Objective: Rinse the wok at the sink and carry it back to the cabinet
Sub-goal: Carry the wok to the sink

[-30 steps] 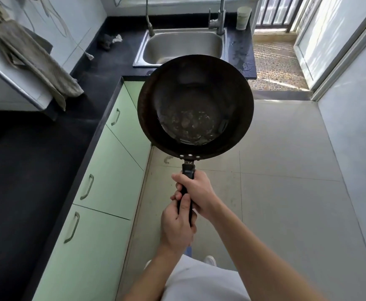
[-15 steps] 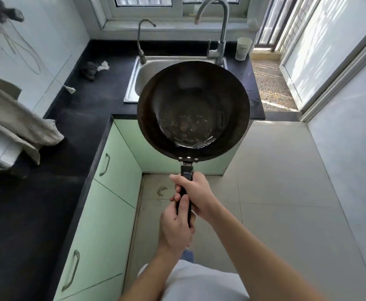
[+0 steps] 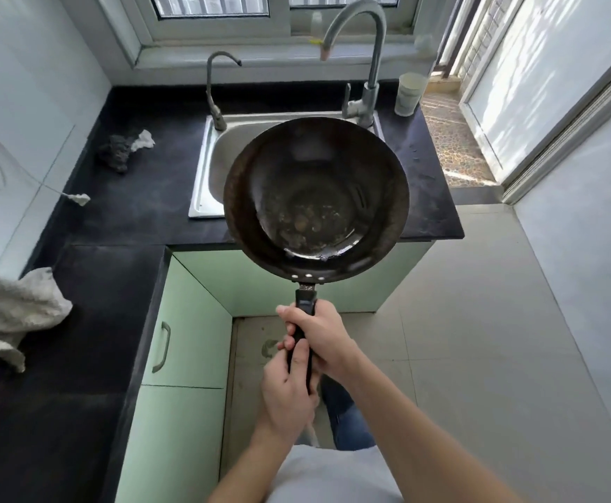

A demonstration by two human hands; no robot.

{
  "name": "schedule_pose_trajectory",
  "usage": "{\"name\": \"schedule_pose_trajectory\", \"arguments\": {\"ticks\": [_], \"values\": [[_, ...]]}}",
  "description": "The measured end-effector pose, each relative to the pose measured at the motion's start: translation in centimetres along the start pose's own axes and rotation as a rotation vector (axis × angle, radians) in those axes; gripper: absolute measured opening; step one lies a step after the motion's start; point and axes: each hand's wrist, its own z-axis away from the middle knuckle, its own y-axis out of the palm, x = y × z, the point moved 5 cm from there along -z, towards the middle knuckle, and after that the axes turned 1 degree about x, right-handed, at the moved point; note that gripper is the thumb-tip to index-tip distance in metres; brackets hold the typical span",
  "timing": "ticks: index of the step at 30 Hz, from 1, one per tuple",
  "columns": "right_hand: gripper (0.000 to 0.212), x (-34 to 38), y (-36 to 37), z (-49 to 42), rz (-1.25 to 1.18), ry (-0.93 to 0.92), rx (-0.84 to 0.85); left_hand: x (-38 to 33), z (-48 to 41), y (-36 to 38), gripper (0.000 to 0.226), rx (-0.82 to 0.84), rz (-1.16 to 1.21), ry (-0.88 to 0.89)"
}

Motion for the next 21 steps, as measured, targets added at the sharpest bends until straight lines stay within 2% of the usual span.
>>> {"name": "schedule_pose_trajectory", "arguments": {"ticks": [13, 21], "values": [[0.032, 9.1, -0.8, -14.9, -0.002, 0.091, 0.129, -6.7, -15.1, 2.7, 0.041, -0.11, -0.003, -0.07], [0.033, 11.3, -2.2, -21.3, 0.018, 0.154, 0.192, -8.8, -21.1, 4.2, 0.042, -0.186, -0.026, -0.126]]}}
